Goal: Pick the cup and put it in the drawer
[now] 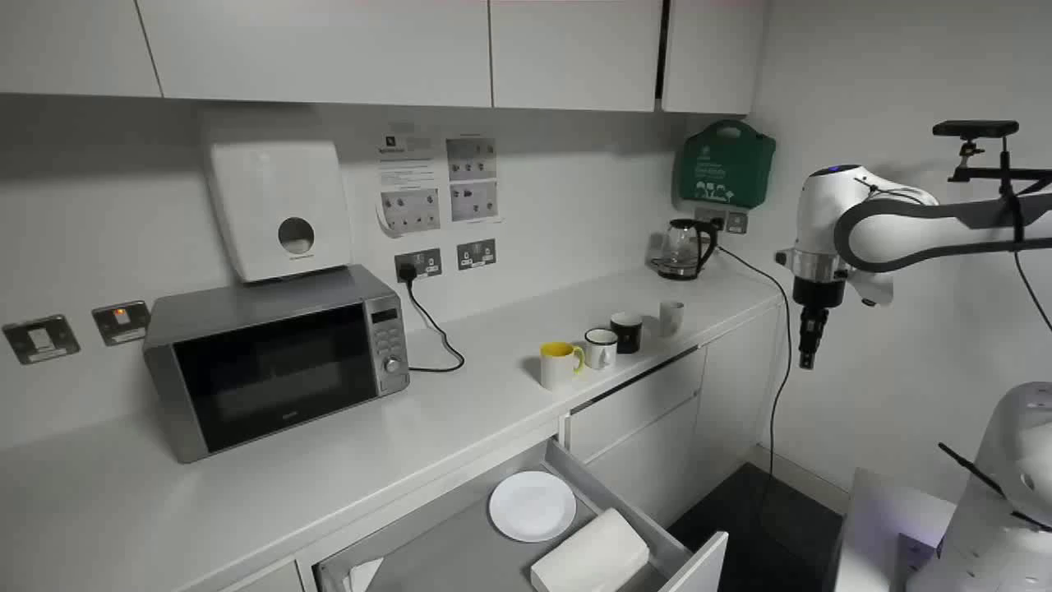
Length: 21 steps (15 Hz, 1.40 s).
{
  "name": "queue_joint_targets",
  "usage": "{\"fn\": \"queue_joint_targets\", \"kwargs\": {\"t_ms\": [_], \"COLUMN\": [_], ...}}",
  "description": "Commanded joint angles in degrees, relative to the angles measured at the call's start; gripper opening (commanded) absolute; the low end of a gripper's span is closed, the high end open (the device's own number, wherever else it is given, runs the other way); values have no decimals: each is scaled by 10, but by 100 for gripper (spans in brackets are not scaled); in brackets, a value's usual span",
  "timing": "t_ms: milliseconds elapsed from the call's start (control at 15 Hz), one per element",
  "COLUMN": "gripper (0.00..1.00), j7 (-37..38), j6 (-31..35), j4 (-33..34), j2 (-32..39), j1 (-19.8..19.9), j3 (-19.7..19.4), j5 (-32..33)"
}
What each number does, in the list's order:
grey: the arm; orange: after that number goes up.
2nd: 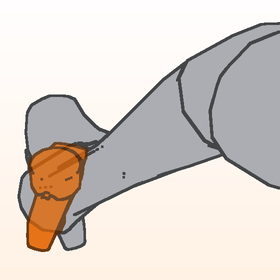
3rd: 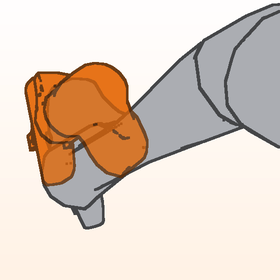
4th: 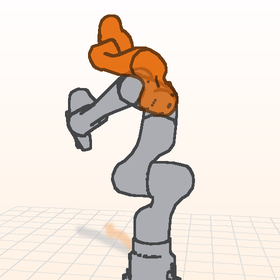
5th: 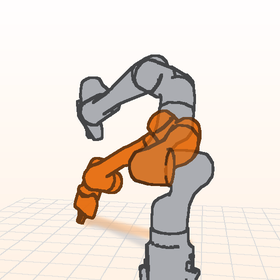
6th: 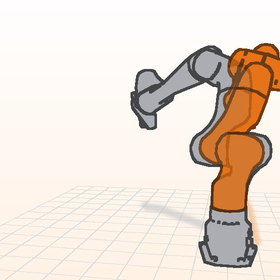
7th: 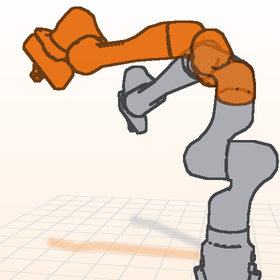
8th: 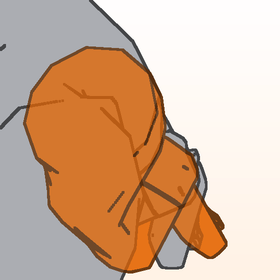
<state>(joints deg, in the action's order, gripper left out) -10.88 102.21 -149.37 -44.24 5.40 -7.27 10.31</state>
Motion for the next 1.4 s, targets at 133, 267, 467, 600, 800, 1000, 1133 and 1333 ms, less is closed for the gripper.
{"fn": "queue_joint_targets", "kwargs": {"t_ms": [133,267,467,600,800,1000,1133,1333], "gripper": [100,100,100,100,100,100,100,100], "j7": [2,2,2,25,82,114,119,119], "j6": [-2,-2,-2,-2,4,39,82,149], "j4": [1,1,1,10,25,37,46,69], "j2": [0,0,0,9,26,48,69,111], "j1": [-3,-3,-3,-5,-10,-20,-31,-45], "j3": [-2,-2,-2,1,5,14,22,43], "j5": [1,1,1,-18,-83,-141,-171,-186]}}
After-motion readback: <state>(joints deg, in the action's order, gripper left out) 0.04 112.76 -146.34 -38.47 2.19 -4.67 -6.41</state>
